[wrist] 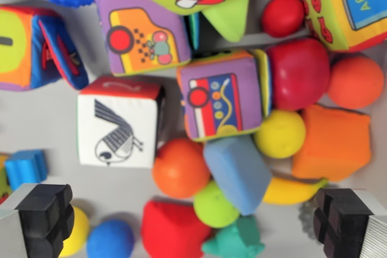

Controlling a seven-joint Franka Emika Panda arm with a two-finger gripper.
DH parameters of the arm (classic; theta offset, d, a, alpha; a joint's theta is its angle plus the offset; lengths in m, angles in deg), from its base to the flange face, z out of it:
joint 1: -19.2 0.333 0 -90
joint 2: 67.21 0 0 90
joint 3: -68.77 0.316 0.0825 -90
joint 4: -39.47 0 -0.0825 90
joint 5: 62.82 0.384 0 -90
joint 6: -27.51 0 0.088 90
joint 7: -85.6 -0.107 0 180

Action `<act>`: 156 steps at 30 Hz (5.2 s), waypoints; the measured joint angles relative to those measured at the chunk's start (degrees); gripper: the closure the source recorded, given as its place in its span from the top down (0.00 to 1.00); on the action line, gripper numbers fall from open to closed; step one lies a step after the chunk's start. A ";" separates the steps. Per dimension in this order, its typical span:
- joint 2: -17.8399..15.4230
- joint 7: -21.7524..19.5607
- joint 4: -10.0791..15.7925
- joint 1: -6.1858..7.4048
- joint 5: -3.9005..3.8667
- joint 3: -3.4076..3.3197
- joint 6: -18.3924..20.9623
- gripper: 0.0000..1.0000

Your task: Pick an object from the bin

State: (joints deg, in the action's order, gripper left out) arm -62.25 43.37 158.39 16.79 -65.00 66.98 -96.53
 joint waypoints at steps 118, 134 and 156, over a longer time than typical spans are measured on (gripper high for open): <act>8.83 37.69 20.67 -4.31 3.83 -1.42 -29.01 0.00; 1.50 37.13 20.69 -4.30 2.94 -1.52 -21.85 0.00; -8.62 36.62 17.41 -4.31 2.15 -1.55 -8.56 0.00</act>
State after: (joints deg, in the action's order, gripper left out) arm -70.87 79.99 175.80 12.48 -62.84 65.44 -105.10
